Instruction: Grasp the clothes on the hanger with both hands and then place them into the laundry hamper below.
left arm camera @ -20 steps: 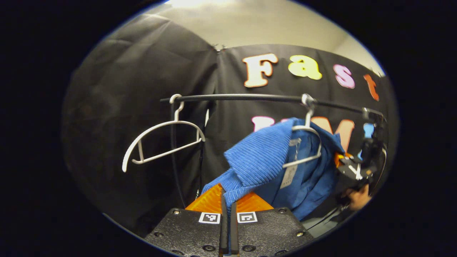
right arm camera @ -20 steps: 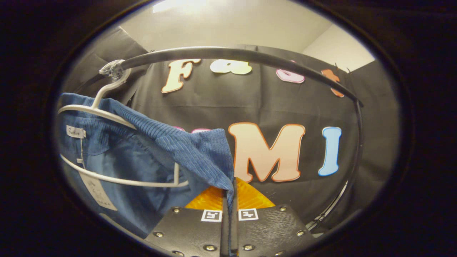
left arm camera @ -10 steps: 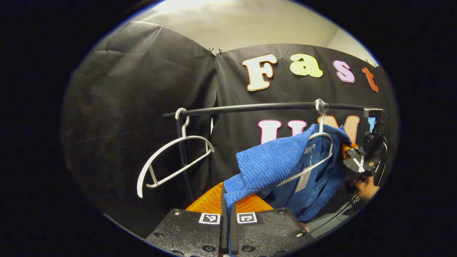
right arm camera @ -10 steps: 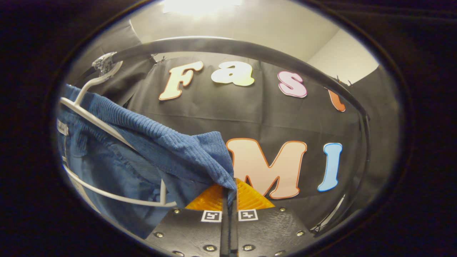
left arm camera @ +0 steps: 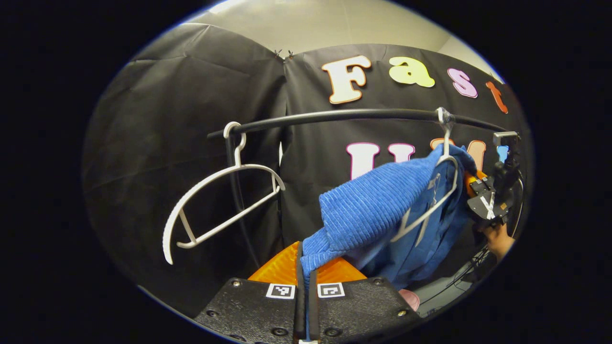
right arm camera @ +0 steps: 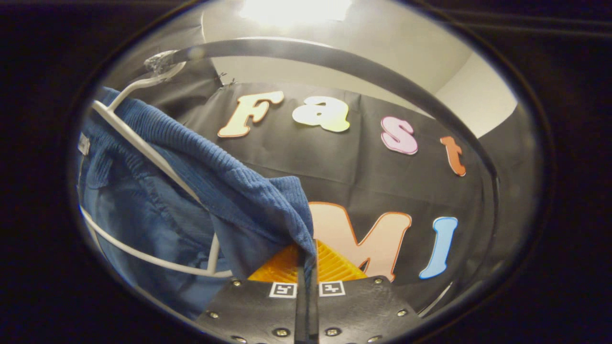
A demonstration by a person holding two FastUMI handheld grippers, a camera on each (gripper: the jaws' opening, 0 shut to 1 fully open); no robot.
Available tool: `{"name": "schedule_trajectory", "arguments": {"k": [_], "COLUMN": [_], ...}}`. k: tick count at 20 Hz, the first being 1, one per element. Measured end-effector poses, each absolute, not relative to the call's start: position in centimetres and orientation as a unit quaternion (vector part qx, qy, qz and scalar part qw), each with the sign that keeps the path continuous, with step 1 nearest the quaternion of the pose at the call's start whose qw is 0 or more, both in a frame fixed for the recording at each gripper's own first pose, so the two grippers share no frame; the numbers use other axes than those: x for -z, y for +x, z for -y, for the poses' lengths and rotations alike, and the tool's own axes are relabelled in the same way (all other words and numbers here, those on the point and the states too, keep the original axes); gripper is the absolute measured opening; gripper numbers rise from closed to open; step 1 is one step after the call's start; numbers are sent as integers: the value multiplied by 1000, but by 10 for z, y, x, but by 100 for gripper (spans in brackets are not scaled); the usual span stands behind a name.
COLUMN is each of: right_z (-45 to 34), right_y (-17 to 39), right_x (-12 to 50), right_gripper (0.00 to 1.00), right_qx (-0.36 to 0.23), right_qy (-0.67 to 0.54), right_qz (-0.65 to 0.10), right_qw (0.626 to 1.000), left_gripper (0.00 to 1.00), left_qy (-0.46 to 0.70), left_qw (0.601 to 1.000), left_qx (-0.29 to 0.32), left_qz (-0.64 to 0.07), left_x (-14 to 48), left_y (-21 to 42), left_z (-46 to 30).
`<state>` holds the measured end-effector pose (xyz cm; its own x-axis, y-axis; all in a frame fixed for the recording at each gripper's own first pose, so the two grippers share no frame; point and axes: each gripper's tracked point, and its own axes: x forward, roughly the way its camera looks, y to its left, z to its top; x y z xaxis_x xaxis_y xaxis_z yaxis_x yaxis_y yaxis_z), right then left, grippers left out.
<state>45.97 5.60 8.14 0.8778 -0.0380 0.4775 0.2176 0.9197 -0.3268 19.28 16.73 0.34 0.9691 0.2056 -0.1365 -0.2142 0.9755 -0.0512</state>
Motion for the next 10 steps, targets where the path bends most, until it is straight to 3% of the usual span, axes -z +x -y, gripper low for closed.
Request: {"name": "schedule_trajectory", "arguments": {"k": [3, 6, 10], "right_z": [-59, -55, -47], "right_y": [448, 467, 510], "right_x": [-106, -106, -45], "right_gripper": [2, 2, 2], "right_qx": [71, 61, 23], "right_qy": [-241, -261, -173], "right_qz": [297, 300, 158], "right_qw": [921, 915, 972], "left_gripper": [2, 3, 3], "left_qy": [14, 46, 36], "left_qw": [993, 991, 994], "left_qx": [-113, -116, -88], "left_qz": [-40, -38, -47], "left_x": [-27, -30, -17], "left_y": [193, 199, 222], "left_z": [-175, -181, -166]}}
